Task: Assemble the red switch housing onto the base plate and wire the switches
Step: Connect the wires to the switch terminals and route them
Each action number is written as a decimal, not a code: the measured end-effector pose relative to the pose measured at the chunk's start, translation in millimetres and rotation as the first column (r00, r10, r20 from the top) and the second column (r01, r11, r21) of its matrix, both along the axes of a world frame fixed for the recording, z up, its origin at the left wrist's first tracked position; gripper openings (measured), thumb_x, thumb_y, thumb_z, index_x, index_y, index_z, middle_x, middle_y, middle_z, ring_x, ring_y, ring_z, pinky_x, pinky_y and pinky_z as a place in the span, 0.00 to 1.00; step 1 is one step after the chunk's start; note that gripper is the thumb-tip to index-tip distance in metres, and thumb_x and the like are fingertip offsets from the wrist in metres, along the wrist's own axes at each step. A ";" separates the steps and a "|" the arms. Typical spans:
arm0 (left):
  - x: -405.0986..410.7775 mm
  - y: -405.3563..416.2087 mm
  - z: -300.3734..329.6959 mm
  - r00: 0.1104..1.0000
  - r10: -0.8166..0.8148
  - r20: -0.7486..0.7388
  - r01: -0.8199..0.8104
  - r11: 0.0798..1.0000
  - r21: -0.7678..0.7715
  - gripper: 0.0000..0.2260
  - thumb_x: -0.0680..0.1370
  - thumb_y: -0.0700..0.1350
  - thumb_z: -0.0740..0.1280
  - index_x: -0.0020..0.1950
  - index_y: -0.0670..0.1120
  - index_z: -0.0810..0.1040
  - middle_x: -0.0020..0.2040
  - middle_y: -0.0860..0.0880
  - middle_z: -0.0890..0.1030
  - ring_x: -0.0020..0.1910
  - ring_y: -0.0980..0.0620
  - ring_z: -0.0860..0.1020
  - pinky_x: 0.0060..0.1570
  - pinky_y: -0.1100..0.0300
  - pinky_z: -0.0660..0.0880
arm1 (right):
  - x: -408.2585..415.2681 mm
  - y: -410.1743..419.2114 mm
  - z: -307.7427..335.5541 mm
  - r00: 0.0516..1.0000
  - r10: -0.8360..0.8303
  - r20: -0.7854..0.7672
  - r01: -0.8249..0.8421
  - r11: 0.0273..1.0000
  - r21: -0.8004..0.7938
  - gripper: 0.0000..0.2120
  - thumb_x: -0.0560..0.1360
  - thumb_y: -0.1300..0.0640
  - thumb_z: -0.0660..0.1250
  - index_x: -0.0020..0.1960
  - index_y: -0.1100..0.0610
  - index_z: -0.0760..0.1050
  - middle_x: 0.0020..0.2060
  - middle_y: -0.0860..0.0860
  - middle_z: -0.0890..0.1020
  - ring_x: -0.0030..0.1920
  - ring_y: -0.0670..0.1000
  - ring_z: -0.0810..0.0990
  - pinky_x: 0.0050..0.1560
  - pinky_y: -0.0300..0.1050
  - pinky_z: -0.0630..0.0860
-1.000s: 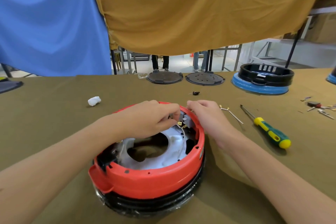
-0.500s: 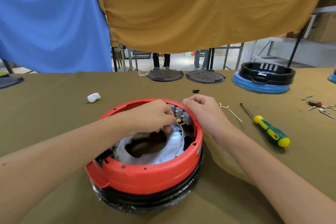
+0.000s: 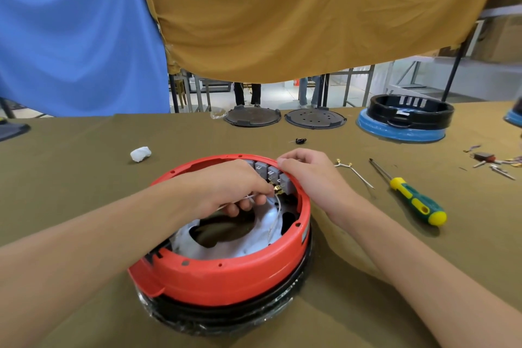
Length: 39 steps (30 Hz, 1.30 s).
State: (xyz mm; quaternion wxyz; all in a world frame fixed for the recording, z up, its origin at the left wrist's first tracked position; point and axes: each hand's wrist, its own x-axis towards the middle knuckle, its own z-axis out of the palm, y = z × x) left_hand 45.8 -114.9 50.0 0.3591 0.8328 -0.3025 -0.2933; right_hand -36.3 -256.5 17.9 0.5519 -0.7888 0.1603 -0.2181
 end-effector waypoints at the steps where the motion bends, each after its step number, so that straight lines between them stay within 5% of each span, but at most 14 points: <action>1: -0.5 -0.3 0.0 1.000 0.010 -0.009 -0.010 1.000 -0.003 0.07 0.78 0.43 0.67 0.40 0.44 0.77 0.28 0.52 0.74 0.23 0.56 0.67 0.21 0.64 0.61 | 0.6 -0.1 -0.2 1.000 -0.005 -0.003 0.005 1.000 -0.002 0.06 0.78 0.52 0.66 0.48 0.53 0.81 0.30 0.46 0.82 0.30 0.44 0.79 0.35 0.38 0.75; 7: -1.3 0.2 -1.1 0.998 0.047 -0.037 -0.047 0.999 -0.008 0.06 0.79 0.42 0.66 0.43 0.44 0.79 0.27 0.52 0.74 0.22 0.56 0.66 0.21 0.65 0.60 | 2.2 -1.2 -2.6 1.000 -0.020 -0.006 0.020 1.000 -0.005 0.06 0.77 0.51 0.67 0.47 0.51 0.81 0.32 0.46 0.83 0.32 0.44 0.80 0.41 0.46 0.76; 16: -1.6 -2.2 -1.8 0.997 0.070 -0.029 -0.070 0.998 0.004 0.09 0.77 0.44 0.68 0.38 0.44 0.82 0.33 0.48 0.76 0.24 0.54 0.67 0.22 0.64 0.61 | 1.6 0.7 -0.8 1.000 -0.024 -0.010 0.024 1.000 0.010 0.06 0.78 0.52 0.67 0.48 0.53 0.81 0.33 0.46 0.82 0.32 0.42 0.79 0.40 0.43 0.75; 27: -10.0 -9.2 1.6 0.970 0.145 -0.197 -0.153 0.988 -0.029 0.09 0.80 0.41 0.65 0.39 0.44 0.79 0.28 0.53 0.80 0.21 0.59 0.70 0.19 0.67 0.63 | 0.9 7.3 0.6 1.000 -0.018 -0.005 0.018 0.997 0.076 0.06 0.79 0.57 0.65 0.51 0.59 0.78 0.34 0.51 0.79 0.32 0.47 0.76 0.37 0.42 0.71; 39: -10.3 -6.5 14.2 0.999 0.001 0.038 -0.004 0.998 0.063 0.07 0.81 0.44 0.65 0.47 0.44 0.80 0.36 0.51 0.86 0.26 0.58 0.78 0.24 0.67 0.71 | 2.5 4.6 -1.6 1.000 -0.018 -0.015 0.019 0.998 0.061 0.05 0.78 0.56 0.66 0.49 0.56 0.79 0.36 0.48 0.80 0.34 0.46 0.77 0.37 0.39 0.72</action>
